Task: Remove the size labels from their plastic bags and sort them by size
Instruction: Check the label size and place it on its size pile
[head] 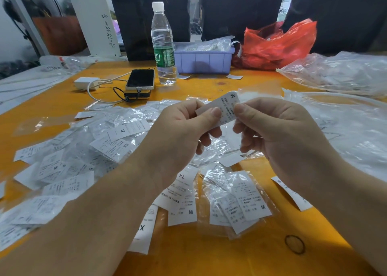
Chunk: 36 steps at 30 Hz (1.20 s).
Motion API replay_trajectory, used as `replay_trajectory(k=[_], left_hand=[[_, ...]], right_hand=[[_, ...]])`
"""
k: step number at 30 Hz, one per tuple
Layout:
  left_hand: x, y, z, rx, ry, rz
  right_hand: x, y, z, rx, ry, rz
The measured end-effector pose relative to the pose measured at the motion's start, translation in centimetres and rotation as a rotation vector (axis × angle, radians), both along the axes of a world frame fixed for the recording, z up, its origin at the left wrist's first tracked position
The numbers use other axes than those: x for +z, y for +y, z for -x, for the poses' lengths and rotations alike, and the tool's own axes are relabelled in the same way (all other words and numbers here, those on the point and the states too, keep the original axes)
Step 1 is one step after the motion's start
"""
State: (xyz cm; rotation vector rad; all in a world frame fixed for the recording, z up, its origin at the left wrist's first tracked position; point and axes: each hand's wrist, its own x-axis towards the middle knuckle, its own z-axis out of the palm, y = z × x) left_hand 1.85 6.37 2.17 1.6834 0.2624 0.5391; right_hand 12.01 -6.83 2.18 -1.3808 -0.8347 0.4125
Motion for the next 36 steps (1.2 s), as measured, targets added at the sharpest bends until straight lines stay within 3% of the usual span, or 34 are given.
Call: replay_trajectory(k=[8, 15, 21, 29, 36], left_hand=[[0.26, 0.14, 0.28, -0.043, 0.026, -0.087], [0.35, 0.38, 0.3, 0.053, 0.02, -0.083], [0.3, 0.3, 0.2, -0.021, 0.061, -0.058], [0.52, 0.3, 0.38, -0.144, 0.16, -0.163], [0.29, 0.42, 0.36, -0.082, 0.217, -0.264]], right_hand=[[-0.2, 0.04, 0.26, 0.023, -0.017, -0.007], [-0.1, -0.07, -0.14, 0.046, -0.021, 0.03], [-0.29, 0.0, 0.04, 0.068, -0.053, 0.051], [-0.16, 0.0, -0.25, 0.103, -0.02, 0.078], [0.0, 0.09, -0.42, 0.107, -0.045, 0.133]])
